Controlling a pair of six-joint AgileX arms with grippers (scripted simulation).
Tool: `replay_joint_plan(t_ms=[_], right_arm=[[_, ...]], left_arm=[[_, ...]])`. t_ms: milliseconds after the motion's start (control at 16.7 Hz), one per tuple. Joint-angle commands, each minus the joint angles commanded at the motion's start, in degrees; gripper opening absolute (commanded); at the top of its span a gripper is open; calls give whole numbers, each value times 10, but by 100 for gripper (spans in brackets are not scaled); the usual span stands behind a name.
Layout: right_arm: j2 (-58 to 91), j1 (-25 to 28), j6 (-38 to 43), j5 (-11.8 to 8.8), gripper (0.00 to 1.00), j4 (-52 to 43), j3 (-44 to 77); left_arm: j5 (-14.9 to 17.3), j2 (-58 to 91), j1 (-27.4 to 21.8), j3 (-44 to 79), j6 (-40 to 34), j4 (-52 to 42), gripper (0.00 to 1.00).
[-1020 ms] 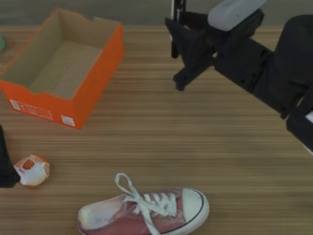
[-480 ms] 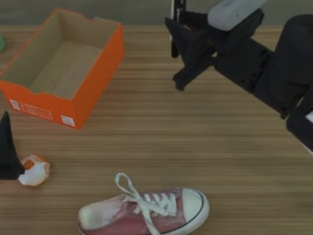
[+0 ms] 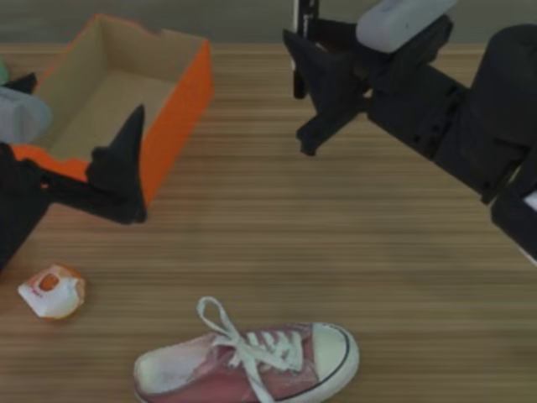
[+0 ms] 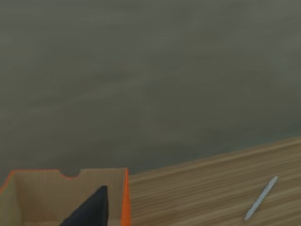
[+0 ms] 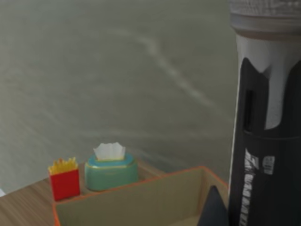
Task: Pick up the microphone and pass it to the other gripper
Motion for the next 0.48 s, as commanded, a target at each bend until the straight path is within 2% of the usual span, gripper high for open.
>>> replay_joint_plan(t_ms=[300, 480], right_arm=[[0, 0, 0, 0, 0, 0, 0], [0, 0, 0, 0, 0, 0, 0]], left_arm=[[-27, 165, -122, 111, 7, 55, 100], [-35, 212, -158, 146, 9, 74, 100]])
